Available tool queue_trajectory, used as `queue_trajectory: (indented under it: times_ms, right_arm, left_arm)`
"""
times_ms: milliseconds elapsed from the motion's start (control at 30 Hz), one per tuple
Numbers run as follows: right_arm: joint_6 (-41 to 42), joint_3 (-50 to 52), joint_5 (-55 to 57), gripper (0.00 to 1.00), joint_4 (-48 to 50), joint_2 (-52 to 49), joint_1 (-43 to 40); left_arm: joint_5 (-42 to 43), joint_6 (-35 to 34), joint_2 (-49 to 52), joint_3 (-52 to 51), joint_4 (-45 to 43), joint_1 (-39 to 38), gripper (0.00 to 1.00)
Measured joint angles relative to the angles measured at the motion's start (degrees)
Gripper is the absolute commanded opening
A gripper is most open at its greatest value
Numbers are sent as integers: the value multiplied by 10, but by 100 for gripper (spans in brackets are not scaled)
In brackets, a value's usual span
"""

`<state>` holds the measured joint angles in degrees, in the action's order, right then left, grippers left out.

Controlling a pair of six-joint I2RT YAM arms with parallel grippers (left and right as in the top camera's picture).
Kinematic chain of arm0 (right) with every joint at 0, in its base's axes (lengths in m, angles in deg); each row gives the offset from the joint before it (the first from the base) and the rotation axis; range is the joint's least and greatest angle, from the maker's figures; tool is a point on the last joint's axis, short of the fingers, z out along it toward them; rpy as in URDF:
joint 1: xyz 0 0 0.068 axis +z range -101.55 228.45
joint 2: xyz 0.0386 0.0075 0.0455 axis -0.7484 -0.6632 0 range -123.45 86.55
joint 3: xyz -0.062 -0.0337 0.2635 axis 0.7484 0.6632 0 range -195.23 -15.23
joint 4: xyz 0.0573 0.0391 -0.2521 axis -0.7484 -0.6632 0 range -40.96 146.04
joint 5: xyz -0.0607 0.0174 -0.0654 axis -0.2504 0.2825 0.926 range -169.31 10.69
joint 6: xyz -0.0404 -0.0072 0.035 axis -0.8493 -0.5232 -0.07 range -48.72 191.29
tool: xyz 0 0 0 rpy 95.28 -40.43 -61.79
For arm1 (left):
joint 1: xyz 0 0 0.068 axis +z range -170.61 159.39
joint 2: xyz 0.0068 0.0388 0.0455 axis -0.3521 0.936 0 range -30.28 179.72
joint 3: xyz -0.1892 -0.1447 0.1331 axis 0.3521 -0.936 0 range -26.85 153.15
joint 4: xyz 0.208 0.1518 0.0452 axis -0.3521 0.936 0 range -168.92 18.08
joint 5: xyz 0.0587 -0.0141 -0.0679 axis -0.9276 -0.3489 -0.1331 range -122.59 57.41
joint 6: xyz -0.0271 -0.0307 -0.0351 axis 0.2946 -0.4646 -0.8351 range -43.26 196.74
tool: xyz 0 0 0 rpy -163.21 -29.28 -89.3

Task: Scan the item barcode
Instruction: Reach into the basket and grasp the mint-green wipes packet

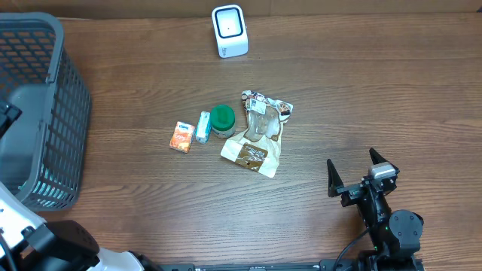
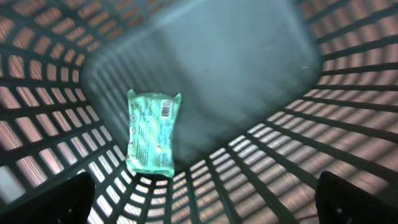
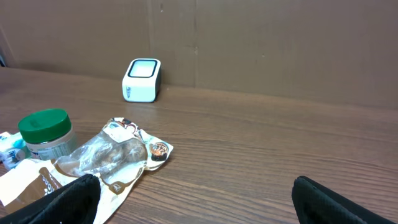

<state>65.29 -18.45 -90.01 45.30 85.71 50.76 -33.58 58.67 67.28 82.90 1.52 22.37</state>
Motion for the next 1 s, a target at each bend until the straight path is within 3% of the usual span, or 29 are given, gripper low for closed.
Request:
queue_trajectory:
  times_ms: [667,1000]
  right_arm:
    - [0,0,0,100,0,0,0]
    - [0,0,0,100,0,0,0]
  left_arm:
    - [-2,76,4,-241,-154,29,99]
    - [-6,80,5,-312,-219,29,100]
